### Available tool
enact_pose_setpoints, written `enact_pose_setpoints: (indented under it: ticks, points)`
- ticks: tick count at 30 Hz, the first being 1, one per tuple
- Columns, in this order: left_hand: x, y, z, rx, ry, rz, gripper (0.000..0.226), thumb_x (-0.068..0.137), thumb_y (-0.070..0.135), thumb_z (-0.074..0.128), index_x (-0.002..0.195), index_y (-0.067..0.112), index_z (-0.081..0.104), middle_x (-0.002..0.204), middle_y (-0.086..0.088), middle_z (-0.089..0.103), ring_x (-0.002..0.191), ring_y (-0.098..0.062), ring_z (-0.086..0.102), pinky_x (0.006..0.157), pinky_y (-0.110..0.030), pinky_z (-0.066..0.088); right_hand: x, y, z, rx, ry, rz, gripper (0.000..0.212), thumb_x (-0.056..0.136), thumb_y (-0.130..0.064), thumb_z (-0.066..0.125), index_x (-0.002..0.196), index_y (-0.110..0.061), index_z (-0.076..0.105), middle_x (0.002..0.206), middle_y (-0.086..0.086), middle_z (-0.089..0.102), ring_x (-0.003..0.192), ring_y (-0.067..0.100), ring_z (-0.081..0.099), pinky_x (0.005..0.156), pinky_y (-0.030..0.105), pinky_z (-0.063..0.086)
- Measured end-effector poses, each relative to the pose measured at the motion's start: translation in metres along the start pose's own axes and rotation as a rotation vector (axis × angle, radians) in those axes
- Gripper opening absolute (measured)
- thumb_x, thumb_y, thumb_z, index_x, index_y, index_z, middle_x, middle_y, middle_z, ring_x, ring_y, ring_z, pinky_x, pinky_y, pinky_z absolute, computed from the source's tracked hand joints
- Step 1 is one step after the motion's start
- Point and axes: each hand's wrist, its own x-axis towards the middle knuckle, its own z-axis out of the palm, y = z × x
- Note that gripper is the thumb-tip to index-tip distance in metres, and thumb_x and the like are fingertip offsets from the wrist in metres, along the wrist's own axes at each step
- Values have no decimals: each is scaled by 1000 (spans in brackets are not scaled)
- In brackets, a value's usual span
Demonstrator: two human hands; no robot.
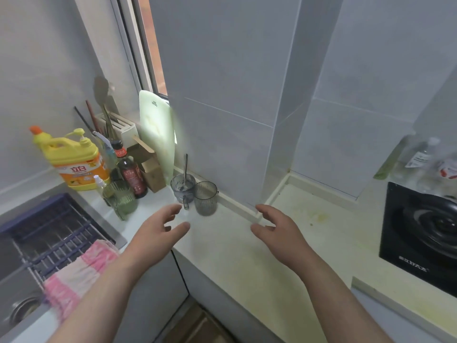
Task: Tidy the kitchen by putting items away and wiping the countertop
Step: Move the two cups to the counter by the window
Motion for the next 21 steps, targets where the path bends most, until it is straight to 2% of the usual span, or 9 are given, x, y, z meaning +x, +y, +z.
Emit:
enact_pose_setpoints:
  ticks: [11,18,21]
  points:
    - [-57,25,-40,11,67,77,47,91,28,65,136,25,51,129,17,53,119,0,48,95,-18,37,-57,-29,7,5,8,-75,49,91,-32,66,137,-39,51,138,-13,48,124,13,55,88,24,40]
    - [-88,16,-77,62,6,140,52,90,34,64,139,29,49,137,14,51,124,-6,48,102,-25,39,-117,-53,25,-79,93,-92,50,92,-34,64,139,-40,47,129,-20,43,115,10,51,90,25,40]
    - [-104,4,-91,62,-26,138,52,89,36,65,138,31,49,139,9,51,125,-11,49,103,-29,41,-146,-54,35,-94,133,-77,50,93,-33,64,140,-38,47,129,-20,44,119,12,52,90,25,39]
